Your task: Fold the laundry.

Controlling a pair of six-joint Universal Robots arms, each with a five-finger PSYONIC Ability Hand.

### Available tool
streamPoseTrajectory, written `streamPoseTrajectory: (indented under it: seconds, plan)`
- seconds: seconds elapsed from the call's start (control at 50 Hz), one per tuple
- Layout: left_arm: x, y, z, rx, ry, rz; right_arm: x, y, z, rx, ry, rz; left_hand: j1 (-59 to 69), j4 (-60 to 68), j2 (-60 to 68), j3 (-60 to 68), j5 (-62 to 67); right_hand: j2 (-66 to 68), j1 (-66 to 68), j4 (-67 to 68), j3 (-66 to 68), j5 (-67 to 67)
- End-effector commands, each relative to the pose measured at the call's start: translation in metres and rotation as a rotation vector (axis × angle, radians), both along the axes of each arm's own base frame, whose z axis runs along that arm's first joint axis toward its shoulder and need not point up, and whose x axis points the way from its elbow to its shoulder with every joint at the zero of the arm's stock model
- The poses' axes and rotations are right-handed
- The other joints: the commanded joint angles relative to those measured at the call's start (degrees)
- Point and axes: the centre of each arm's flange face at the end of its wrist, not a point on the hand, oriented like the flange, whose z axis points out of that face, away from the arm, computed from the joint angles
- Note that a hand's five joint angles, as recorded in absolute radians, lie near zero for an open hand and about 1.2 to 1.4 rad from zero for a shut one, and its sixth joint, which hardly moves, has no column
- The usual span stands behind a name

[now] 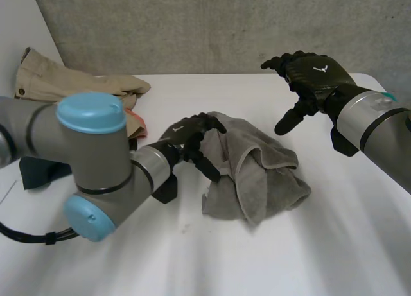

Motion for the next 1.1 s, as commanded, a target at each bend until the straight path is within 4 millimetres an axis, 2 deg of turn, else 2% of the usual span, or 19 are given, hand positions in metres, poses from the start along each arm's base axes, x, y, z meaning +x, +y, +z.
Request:
streamPoseTrajectory:
  seconds: [0.02,0.06,0.22,0.34,0.42,0.44,0.48,0.56,0.58,0.64,0.66,0.7,0.72,0.78,0.8,0.84,0.86,1.02,1.1]
  plan:
    - [0.024,-0.001,0.016,-0.027,-0.063,0.040,0.007,0.001,-0.027,0.141,0.056,0.060,-14.0,-1.5,-1.7,-2.0,-2.7,-3.7,-3.8,-3.7,-3.6,-3.5]
    - [0.030,-0.001,0.017,-0.026,-0.091,0.048,0.010,0.002,-0.037,0.180,0.074,0.074,-14.0,-1.5,-1.7,-2.0,-2.7,-3.7,-3.8,-3.7,-3.6,-3.5]
    - [0.062,0.002,0.022,-0.007,-0.171,0.090,0.049,0.022,-0.100,0.268,0.146,0.156,-14.0,-1.5,-1.7,-2.0,-2.7,-3.7,-3.8,-3.7,-3.6,-3.5]
    - [0.071,-0.001,0.021,-0.020,-0.162,0.113,0.068,0.030,-0.127,0.229,0.183,0.170,-14.0,-1.5,-1.7,-2.0,-2.7,-0.3,-0.5,-0.4,-0.2,-0.1]
    - [0.073,-0.002,0.018,-0.025,-0.155,0.123,0.074,0.029,-0.139,0.193,0.225,0.152,-14.0,-1.5,-1.7,-2.0,-2.7,31.2,31.1,31.2,31.4,31.4]
    - [0.074,-0.003,0.018,-0.028,-0.152,0.126,0.074,0.030,-0.140,0.182,0.244,0.152,-14.0,-1.5,-1.7,-2.0,-2.7,48.6,48.5,48.6,48.8,48.8]
    - [0.075,-0.004,0.018,-0.032,-0.151,0.131,0.073,0.029,-0.138,0.161,0.260,0.146,-14.0,-1.5,-1.7,-2.0,-2.7,66.2,66.1,66.2,66.4,66.4]
    - [0.075,-0.008,0.020,-0.051,-0.145,0.139,0.072,0.030,-0.109,0.061,0.259,0.142,-14.0,-1.5,-1.7,-2.0,-2.7,66.3,66.2,66.3,66.4,66.5]
    - [0.074,-0.010,0.020,-0.063,-0.141,0.140,0.070,0.032,-0.088,0.003,0.242,0.145,-14.0,-1.5,-1.7,-2.0,-2.7,66.3,66.2,66.3,66.4,66.5]
    - [0.073,-0.016,0.018,-0.081,-0.135,0.146,0.066,0.039,-0.049,-0.091,0.209,0.156,-14.0,-1.5,-1.7,-2.0,-2.7,66.3,66.2,66.3,66.4,66.5]
    - [0.072,-0.021,0.016,-0.096,-0.133,0.149,0.062,0.044,-0.023,-0.153,0.183,0.168,-14.0,-1.5,-1.7,-2.0,-2.7,66.3,66.2,66.3,66.4,66.5]
    - [0.070,-0.028,0.014,-0.118,-0.129,0.152,0.057,0.051,0.001,-0.202,0.155,0.180,-14.0,-1.5,-1.7,-2.0,-2.7,66.3,66.2,66.3,66.4,66.5]
    - [0.068,-0.034,0.012,-0.133,-0.126,0.152,0.053,0.056,0.021,-0.238,0.130,0.191,-14.0,-1.5,-1.7,-2.0,-2.7,66.3,66.2,66.3,66.4,66.5]
    - [0.061,-0.045,0.006,-0.148,-0.129,0.146,0.046,0.066,0.051,-0.283,0.083,0.205,-14.0,-1.5,-1.7,-2.0,-2.7,66.3,66.2,66.3,66.4,66.5]
    - [0.060,-0.047,0.004,-0.149,-0.130,0.144,0.041,0.071,0.070,-0.309,0.045,0.208,-14.0,-1.5,-1.7,-2.0,-2.7,66.3,66.2,66.3,66.4,66.5]
    - [0.056,-0.050,0.000,-0.146,-0.135,0.136,0.036,0.076,0.089,-0.332,0.000,0.210,-14.0,-1.5,-1.7,-2.0,-2.7,66.3,66.2,66.3,66.4,66.5]
    - [0.052,-0.052,-0.005,-0.139,-0.137,0.128,0.033,0.082,0.107,-0.355,-0.046,0.217,-14.0,-1.5,-1.7,-2.0,-2.7,66.3,66.2,66.3,66.4,66.5]
    - [0.023,-0.046,-0.022,-0.116,-0.121,0.060,0.017,0.112,0.175,-0.434,-0.271,0.281,-14.0,-1.5,-1.7,-2.0,-2.7,66.3,66.2,66.3,66.4,66.5]
    - [0.004,-0.032,-0.025,-0.111,-0.107,0.009,0.011,0.117,0.192,-0.450,-0.343,0.300,-14.0,-1.5,-1.7,-2.0,-2.7,66.3,66.2,66.3,66.4,66.5]
